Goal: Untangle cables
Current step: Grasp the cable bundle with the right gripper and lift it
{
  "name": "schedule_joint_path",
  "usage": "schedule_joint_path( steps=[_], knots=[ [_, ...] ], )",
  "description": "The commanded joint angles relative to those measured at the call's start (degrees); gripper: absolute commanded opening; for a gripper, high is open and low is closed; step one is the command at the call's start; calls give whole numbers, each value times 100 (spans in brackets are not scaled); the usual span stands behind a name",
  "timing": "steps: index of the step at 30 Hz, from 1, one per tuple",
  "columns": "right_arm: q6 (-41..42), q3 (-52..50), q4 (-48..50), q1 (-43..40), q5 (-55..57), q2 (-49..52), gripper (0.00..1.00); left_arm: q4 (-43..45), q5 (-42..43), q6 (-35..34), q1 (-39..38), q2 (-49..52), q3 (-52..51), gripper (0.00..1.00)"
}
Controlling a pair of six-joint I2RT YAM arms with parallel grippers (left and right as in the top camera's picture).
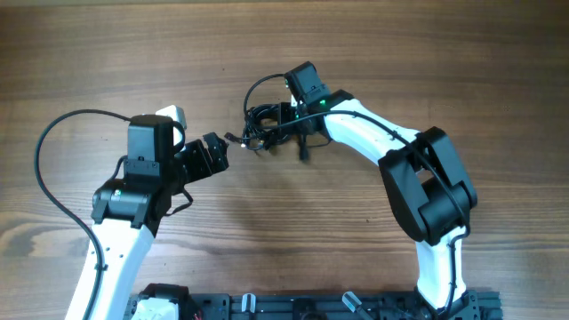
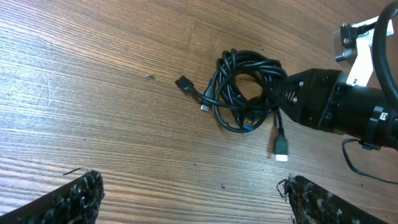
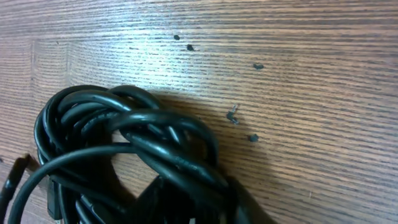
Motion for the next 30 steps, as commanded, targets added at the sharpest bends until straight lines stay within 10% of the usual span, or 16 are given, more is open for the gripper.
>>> schedule_joint_path(
  steps=[1,8,30],
  knots=[
    [7,20,-83,90,-52,289,20,-20,94,-50,-28,31,120,94],
    [-42,39,-197,90,-157,157,4,24,92,-48,-26,31,120,90],
    [-1550,52,-953,31,-1250,-1495,4,358,116,-50,-26,33,120,100]
  ],
)
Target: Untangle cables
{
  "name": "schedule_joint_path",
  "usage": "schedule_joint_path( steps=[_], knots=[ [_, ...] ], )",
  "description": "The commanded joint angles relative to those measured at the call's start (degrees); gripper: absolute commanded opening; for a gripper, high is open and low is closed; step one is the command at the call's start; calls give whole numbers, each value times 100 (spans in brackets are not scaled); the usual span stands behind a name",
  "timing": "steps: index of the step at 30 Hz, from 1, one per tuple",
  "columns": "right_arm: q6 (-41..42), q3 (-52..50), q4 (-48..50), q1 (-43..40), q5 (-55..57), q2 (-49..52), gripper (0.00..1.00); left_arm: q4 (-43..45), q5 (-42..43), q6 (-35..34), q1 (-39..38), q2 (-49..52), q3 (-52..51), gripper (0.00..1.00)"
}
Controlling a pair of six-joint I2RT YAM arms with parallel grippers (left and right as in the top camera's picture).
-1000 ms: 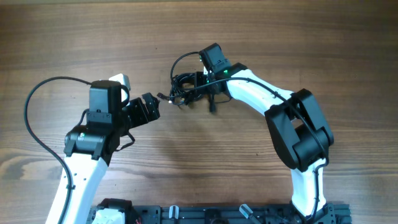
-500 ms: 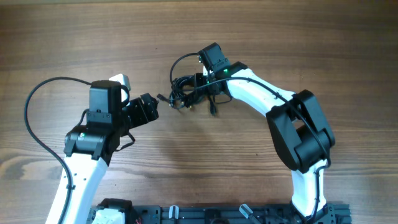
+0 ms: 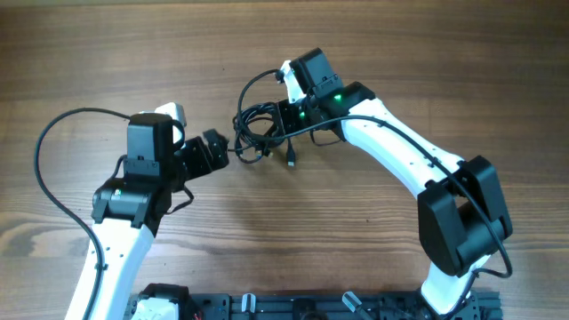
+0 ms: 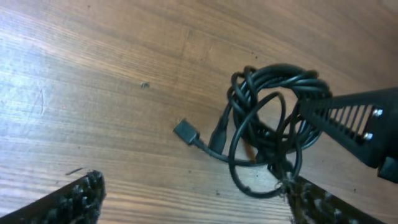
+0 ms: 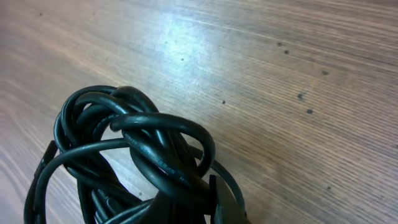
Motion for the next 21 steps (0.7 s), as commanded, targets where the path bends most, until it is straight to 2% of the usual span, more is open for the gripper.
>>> schedule_joint_path(
  steps=[1,9,11,15,21],
  knots=[
    [-361,26,-136,-15,-409,-341,4,234,72,-7,-26,22,120,100],
    [-935,26,-533,-195,-894,-1294,4,562,111,-297,2,131,120,100],
    [-1047,26,-601,-271,-1075,-1436,4,728,428,-295,92,260,120,100],
    [-1217,26,-761,-420,-1523,-1530,4,1290,1749,-273,417,693,120,98],
    [-1279,26,-789,-468,-1832,-1530,4,1386,2273,-98,452,931,120,94]
  ],
)
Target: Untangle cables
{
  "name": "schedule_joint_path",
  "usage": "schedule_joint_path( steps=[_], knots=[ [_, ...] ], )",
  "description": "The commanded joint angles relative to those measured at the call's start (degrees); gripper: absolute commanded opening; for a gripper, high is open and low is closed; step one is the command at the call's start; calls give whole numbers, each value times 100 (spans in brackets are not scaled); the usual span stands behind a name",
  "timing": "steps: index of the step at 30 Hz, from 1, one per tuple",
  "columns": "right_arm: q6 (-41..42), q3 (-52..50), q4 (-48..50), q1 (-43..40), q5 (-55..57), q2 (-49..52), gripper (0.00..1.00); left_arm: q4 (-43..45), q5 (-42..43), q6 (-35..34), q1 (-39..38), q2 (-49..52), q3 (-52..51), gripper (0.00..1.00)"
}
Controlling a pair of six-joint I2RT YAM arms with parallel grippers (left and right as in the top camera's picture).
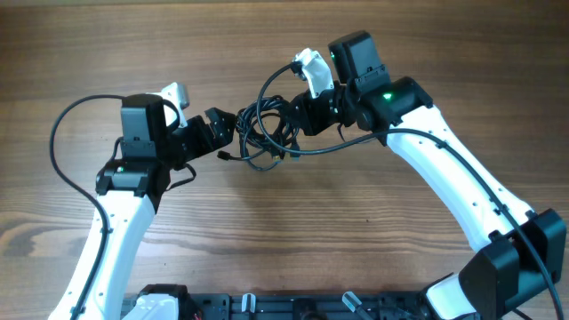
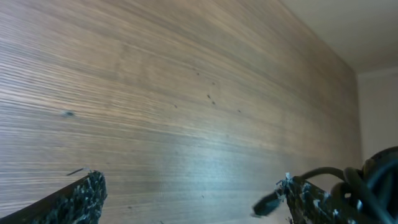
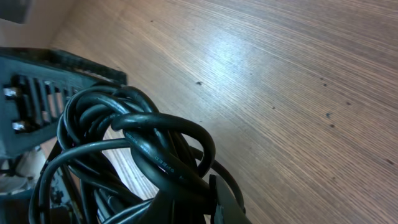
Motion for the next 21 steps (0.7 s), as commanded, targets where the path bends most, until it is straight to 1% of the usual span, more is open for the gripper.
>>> schedule_joint_path(
  steps=[1,14,21],
  knots=[
    [-118,33,26,-24,-426,-96,4,70,640,166,26,46,111,94],
    [-140,33,68,-24,-721,-96,4,-35,826,291,26,85,109,92],
    [-142,31,74,-24,-719,-96,4,-42,1113,291,26,262,109,90]
  ],
)
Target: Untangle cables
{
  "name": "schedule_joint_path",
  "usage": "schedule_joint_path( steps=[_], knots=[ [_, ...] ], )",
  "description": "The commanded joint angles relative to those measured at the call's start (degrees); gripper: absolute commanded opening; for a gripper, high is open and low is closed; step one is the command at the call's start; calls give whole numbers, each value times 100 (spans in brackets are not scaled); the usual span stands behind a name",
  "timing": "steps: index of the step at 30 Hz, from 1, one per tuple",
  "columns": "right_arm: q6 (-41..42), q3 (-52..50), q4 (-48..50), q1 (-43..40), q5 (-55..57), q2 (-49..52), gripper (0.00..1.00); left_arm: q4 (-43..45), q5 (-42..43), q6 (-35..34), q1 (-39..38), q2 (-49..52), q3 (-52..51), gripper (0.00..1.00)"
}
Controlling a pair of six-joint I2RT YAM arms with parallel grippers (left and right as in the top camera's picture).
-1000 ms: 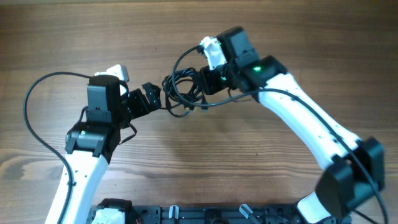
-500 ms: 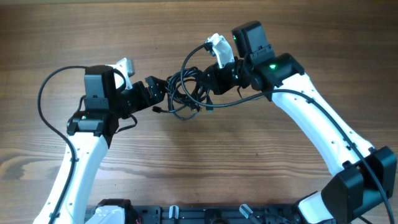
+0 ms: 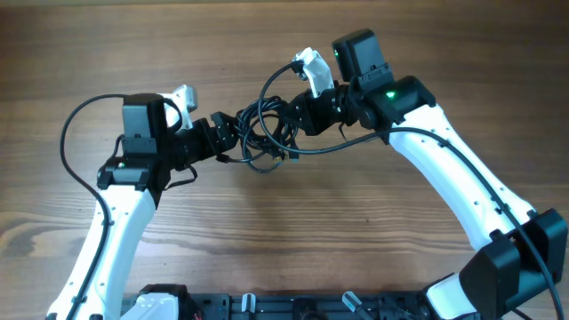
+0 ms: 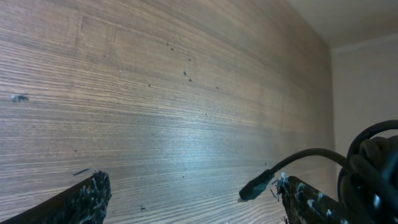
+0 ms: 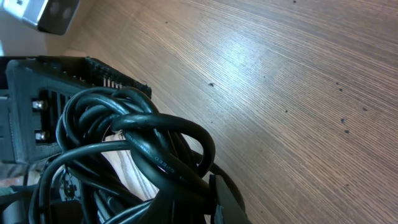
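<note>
A black cable bundle (image 3: 262, 133) hangs above the wooden table, a tangle of several loops. My right gripper (image 3: 298, 116) is shut on its right side; in the right wrist view the loops (image 5: 137, 155) fill the lower left around the gripper (image 5: 199, 199). My left gripper (image 3: 227, 135) is level with the bundle at its left edge and stands open (image 4: 189, 190). One loose plug end (image 4: 255, 185) hangs just inside its right finger (image 4: 311, 199). The rest of the bundle (image 4: 373, 168) shows at that view's right edge.
The wooden table (image 3: 284, 231) lies beneath both arms. A black rail with clamps (image 3: 302, 307) runs along the near edge. The left arm's own black lead (image 3: 76, 133) arcs out at the left.
My left gripper has moved right, closer to the bundle, and a plug end now hangs beside its right finger. The right gripper still holds the bundle at about the same place.
The bundle first lay on the table with my right gripper shut on it and the left gripper open a little to its left. Then the bundle was nearer the left gripper. After that it hung lifted off the table, and the left gripper has come up against it.
</note>
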Motion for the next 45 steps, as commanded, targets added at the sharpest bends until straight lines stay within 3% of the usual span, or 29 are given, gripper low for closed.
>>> schedule_joint_path(
  steps=[1,18,22,25,28,35,39,45],
  knots=[
    [-57,31,44,50,-354,-96,4,26,358,136,-22,72,109,89],
    [-79,26,-48,52,-354,-94,4,748,986,136,-26,284,109,89],
    [-76,26,-85,52,-229,-94,4,723,1209,439,216,240,114,91],
    [-50,26,-105,52,96,-94,4,728,1670,463,710,146,114,94],
    [-24,26,-90,52,280,-81,4,750,2671,461,1237,96,114,94],
    [-33,26,-85,52,319,-57,4,922,3493,457,1211,96,111,95],
    [-33,26,-85,57,317,-57,4,916,3366,457,964,125,111,94],
    [-37,26,-83,70,118,-57,4,872,2135,409,223,293,111,81]
  ],
)
